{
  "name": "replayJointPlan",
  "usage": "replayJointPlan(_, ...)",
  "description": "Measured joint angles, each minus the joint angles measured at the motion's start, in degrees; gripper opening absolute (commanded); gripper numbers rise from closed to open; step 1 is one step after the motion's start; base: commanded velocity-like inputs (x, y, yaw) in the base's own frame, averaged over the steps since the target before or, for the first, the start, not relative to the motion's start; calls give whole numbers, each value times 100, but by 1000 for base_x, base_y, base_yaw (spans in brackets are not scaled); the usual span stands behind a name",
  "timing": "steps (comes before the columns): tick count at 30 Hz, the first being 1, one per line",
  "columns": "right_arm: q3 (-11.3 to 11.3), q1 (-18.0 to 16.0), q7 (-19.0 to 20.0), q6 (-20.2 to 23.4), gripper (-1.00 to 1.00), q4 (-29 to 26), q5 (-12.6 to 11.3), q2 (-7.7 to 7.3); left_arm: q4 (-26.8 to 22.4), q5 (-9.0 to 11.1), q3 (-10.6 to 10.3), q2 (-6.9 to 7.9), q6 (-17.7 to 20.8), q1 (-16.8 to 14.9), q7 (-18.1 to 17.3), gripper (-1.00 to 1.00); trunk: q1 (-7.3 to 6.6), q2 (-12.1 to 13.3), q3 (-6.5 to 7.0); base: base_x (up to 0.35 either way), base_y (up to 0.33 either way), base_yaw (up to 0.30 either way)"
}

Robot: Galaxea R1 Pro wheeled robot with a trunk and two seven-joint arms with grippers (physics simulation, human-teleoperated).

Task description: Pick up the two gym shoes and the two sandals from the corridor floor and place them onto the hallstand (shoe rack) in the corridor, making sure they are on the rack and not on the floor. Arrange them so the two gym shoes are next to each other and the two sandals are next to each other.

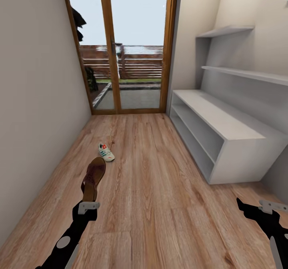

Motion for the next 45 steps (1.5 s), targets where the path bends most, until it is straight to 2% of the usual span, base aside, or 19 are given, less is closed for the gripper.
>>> replayJointPlan(45, -6, -1, 0, 0, 100, 0, 1, 0, -3, 0, 0, 0, 0, 0, 0, -100, 0, 0, 0, 340, -12, 0)
